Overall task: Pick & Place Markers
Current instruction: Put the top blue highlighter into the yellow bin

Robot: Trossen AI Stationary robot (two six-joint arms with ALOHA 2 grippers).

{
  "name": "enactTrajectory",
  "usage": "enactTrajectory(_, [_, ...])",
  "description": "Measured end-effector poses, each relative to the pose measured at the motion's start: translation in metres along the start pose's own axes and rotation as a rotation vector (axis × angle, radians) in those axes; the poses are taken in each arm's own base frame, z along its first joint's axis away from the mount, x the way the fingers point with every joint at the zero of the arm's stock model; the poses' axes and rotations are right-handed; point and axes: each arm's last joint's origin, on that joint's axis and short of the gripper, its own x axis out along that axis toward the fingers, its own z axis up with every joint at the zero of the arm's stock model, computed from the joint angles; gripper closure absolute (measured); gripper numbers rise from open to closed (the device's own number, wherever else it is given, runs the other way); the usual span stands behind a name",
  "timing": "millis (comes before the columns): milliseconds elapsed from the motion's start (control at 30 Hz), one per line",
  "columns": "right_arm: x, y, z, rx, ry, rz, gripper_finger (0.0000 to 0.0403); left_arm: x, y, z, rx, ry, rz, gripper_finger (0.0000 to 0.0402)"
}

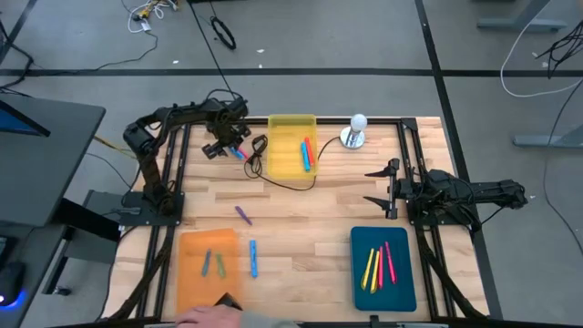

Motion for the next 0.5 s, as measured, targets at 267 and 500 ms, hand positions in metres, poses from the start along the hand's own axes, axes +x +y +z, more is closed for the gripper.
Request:
enactTrajectory(267, [0.0, 0.0, 0.0, 0.0, 0.0, 0.0, 0.008, 0.002, -0.023, -0.001, 0.024, 0.005, -0.026, 0.0204])
enactTrajectory(500, [0.0, 0.0, 0.0, 0.0, -0.001, 0.003, 0.008, 0.001, -0.019, -0.001, 0.048, 0.004, 0.025, 0.0204])
